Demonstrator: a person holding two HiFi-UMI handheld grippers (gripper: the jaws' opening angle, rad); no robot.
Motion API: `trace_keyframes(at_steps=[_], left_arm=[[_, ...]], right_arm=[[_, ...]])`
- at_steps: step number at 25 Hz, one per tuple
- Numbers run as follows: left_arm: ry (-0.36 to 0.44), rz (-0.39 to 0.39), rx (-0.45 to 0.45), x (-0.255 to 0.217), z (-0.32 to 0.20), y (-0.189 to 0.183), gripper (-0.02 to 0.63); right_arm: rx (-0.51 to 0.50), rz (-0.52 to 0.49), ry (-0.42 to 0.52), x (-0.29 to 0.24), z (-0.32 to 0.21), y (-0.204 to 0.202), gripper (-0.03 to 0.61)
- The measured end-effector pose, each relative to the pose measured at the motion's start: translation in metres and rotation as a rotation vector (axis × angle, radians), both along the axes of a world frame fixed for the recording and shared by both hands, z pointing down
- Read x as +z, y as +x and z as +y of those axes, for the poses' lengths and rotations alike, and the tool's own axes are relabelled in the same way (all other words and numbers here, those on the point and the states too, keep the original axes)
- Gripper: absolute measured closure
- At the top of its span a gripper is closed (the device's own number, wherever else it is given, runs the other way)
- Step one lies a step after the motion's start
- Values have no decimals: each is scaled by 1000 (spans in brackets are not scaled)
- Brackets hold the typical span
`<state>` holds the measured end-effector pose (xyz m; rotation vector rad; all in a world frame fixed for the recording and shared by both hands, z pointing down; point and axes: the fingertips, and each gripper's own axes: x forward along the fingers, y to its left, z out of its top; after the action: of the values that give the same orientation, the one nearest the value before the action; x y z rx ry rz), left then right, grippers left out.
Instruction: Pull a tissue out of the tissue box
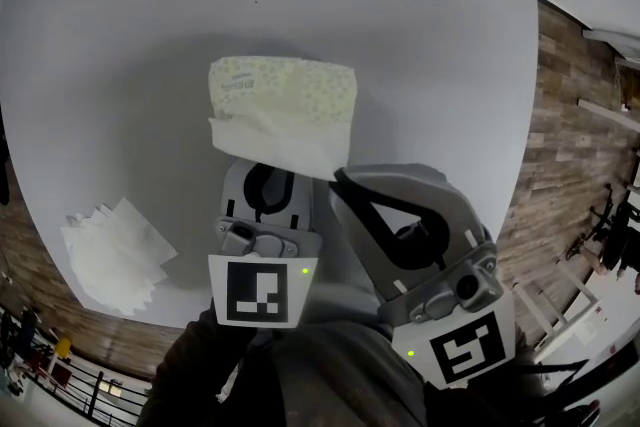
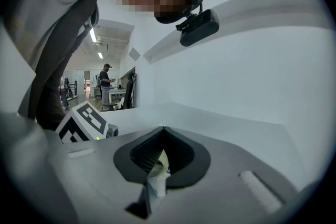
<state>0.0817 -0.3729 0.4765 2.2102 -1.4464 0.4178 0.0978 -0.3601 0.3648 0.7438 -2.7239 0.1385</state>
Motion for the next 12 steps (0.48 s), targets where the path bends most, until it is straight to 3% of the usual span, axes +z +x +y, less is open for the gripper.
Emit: trace_keyframes(at_steps=[5, 12], left_arm=[[34, 14, -20, -18, 2, -1, 612], [104, 90, -81, -95, 40, -8, 612]], right_arm=[[-13, -92, 49, -56, 11, -3, 575], [-86, -170, 124, -137, 46, -15, 575]])
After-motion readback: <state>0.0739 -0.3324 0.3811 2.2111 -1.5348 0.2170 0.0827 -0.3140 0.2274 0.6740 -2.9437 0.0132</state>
